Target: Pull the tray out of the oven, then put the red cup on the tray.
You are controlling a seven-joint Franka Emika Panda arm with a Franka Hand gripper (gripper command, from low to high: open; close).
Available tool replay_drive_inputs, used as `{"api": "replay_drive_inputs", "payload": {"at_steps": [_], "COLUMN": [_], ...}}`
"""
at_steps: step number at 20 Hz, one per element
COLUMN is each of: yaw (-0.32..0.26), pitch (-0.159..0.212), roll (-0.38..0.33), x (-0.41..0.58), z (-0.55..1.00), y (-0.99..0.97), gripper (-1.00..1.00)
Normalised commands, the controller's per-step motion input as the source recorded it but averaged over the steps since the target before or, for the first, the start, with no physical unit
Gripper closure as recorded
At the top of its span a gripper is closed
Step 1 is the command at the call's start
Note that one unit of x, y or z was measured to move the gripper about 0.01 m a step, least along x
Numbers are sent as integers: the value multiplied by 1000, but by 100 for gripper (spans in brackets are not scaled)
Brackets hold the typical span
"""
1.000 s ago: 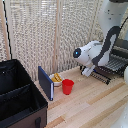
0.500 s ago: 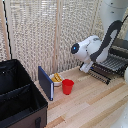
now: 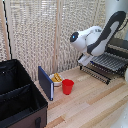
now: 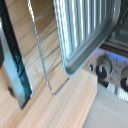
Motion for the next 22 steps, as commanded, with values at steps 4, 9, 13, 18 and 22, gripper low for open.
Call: {"api": "replay_drive_inputs", "payload": {"at_steps": [4, 9, 13, 18, 22], "yaw": [-309, -296, -262, -240, -232], "pitch": [-6, 0, 0, 0, 0], "roll": [215, 245, 298, 313, 305], "x": [-4, 0, 0, 0, 0], "z": [359, 295, 185, 154, 179], "y": [66, 85, 145, 200, 239], "gripper": [-100, -100, -100, -100, -100]}}
